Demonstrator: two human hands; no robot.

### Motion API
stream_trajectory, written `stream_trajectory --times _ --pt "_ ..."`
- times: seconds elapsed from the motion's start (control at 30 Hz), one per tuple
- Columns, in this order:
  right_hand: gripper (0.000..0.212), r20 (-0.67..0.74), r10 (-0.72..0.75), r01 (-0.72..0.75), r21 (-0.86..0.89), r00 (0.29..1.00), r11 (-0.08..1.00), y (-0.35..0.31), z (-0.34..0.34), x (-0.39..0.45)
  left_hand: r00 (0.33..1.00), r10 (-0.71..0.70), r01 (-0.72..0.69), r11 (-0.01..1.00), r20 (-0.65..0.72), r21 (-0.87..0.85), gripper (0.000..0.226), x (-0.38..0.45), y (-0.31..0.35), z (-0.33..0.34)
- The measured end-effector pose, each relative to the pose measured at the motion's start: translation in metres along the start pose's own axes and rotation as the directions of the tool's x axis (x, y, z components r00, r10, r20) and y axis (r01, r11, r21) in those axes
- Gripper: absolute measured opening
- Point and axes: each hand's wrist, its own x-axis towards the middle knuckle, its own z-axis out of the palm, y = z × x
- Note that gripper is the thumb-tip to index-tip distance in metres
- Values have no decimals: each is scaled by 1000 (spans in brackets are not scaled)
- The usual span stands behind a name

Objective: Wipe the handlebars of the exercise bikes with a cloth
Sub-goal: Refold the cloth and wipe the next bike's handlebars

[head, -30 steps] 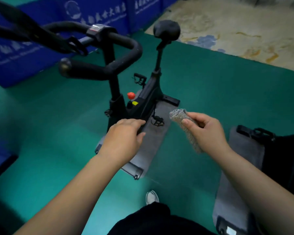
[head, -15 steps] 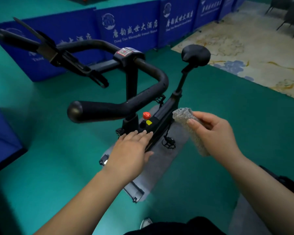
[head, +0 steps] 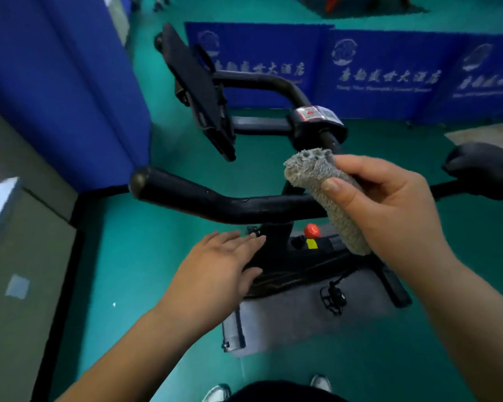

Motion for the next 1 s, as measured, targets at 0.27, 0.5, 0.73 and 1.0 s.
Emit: stream_trajectory --times 0.27,0.5,0.73,1.0 --pt "21 280 -90 53 138 956 989 8 -12 32 902 -426 430 901 -66 63 50 -43 53 -5" --pt "28 423 -261 174 235 868 956 -4 11 51 787 -590 605 796 -182 36 54 -68 72 -34" --pt "30 471 -315 224 240 824 945 -11 32 67 625 -697 657 713 -352 -244 46 -77 59 -66" --pt "32 528 -362 340 143 768 930 -3 61 70 520 -670 601 728 -530 -331 52 -62 34 -99"
